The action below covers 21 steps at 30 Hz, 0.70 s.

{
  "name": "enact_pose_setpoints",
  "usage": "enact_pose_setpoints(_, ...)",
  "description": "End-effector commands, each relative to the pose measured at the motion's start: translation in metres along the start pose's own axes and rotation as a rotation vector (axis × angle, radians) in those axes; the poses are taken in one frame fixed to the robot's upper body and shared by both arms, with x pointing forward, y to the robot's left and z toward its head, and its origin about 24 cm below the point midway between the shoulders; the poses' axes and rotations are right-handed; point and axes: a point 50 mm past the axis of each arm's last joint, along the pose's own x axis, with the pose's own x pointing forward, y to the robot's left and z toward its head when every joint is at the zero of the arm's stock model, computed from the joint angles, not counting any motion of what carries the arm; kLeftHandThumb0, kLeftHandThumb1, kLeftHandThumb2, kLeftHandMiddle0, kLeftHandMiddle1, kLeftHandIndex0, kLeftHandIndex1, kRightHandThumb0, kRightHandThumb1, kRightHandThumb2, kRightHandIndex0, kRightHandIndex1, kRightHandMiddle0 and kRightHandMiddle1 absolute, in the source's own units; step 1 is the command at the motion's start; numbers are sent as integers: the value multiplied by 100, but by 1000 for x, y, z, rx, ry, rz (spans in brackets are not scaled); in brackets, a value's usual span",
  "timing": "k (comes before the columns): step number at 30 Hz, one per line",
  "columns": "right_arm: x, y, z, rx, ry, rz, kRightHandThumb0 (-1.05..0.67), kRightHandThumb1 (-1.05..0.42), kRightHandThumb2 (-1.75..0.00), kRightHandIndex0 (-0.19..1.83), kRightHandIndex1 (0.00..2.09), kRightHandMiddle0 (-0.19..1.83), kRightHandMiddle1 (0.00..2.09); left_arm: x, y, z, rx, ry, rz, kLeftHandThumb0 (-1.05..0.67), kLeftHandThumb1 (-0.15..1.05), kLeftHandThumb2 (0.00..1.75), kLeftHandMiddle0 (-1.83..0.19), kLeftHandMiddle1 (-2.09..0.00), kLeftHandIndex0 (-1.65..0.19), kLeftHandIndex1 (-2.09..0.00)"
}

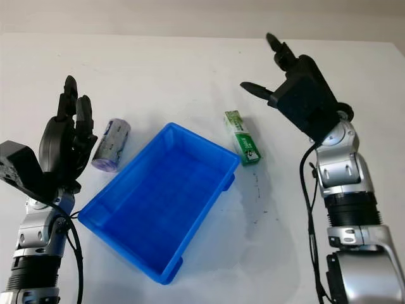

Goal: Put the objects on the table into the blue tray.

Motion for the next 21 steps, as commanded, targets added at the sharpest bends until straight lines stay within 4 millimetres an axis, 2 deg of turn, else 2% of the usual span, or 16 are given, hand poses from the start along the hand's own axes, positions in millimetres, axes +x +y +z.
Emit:
enact_pose_setpoints(1,3,-11,6,-36,-26,6,-70,-94,-3,22,18,13,12,-2,2,1,6,-2,4,-74,105,65,19,-1,19,0)
enact_pose_setpoints(9,4,-27,5,-267,-194,101,-59,-85,-3,17,14,13,10,-2,2,0,-2,-5,-9,-74,105,64,19,0,19,0)
enact_pose_setpoints(12,3,-33,5,-413,-234,116,-50,-82,-3,16,13,12,9,-2,1,0,0,-2,-8,-74,105,65,19,0,19,0)
enact_pose_setpoints(17,0,-34,3,-762,-324,122,-33,-79,-4,18,12,15,9,-1,1,0,0,4,-9,-74,105,63,19,-1,19,0)
enact_pose_setpoints(21,-1,-34,1,-946,-398,137,-29,-80,-5,22,13,17,9,0,1,0,-4,3,-17,-74,105,63,19,-1,19,0)
